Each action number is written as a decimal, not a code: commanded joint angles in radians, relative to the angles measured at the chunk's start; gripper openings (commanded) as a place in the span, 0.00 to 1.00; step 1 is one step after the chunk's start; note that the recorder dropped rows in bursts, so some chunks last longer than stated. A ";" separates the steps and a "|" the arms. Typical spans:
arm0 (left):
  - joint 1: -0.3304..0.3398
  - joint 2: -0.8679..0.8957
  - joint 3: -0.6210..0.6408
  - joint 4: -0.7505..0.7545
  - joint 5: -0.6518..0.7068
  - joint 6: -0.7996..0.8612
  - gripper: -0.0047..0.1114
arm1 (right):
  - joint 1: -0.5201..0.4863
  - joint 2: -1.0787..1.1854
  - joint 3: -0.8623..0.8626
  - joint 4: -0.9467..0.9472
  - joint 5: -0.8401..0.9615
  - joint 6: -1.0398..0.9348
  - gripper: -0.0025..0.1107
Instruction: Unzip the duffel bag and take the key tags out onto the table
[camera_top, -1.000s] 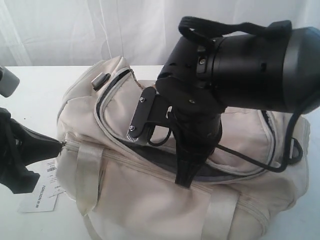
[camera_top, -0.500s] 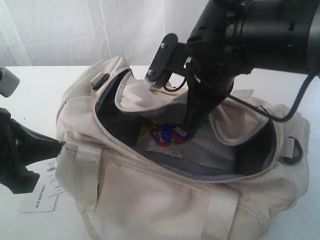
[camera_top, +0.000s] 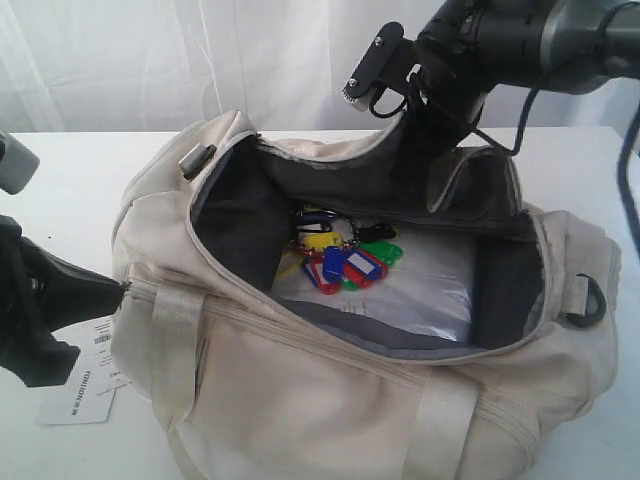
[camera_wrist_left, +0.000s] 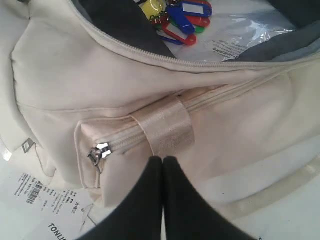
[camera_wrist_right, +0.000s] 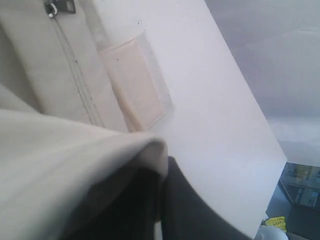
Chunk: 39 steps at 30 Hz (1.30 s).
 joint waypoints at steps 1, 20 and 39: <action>-0.001 -0.005 -0.002 -0.021 0.014 -0.007 0.04 | -0.034 0.071 -0.048 -0.023 -0.066 0.000 0.02; -0.001 -0.005 -0.002 -0.035 0.018 -0.007 0.04 | -0.038 -0.055 -0.072 -0.323 -0.057 0.319 0.70; -0.001 -0.005 -0.002 -0.037 0.027 0.013 0.04 | -0.038 -0.218 -0.074 0.140 0.190 0.185 0.28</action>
